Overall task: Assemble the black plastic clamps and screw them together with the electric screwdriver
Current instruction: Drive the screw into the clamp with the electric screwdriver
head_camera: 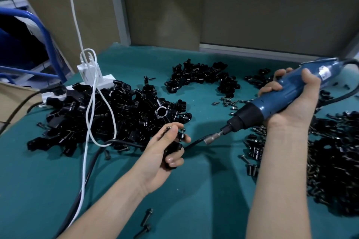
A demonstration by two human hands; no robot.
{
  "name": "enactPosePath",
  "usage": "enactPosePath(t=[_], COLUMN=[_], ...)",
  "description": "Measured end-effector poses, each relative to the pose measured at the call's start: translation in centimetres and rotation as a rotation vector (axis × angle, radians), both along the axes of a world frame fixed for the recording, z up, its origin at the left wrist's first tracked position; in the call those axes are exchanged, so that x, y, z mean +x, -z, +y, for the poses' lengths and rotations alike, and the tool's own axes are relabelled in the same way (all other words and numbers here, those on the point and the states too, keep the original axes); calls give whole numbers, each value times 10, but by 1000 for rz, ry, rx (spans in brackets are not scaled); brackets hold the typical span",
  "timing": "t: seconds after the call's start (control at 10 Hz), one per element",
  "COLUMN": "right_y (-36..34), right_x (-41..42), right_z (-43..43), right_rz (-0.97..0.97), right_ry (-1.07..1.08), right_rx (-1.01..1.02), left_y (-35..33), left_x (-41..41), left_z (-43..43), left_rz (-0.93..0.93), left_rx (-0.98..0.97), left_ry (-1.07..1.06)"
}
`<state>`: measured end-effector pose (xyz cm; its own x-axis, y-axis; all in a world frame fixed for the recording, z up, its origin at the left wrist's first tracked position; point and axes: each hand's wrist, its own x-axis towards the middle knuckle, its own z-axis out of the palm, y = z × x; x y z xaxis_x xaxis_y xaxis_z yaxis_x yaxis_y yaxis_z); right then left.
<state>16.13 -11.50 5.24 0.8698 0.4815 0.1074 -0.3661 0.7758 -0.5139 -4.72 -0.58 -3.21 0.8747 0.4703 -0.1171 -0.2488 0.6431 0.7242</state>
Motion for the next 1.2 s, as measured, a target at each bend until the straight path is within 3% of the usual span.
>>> enactPosePath(t=[0.3,0.8,1.2], right_y=[0,-3,-3], right_x=[-2,-4,-12], right_z=[1,7,20], right_rz=[0,1,-8], right_ry=[-31,-24,-91], right_rx=[2,-27,-88], left_y=[-5,0,7], left_x=[1,-3,-1], left_z=[-1,-5,-4], left_rz=[5,60,16], left_rx=[-12,349,410], left_ry=[6,89,101])
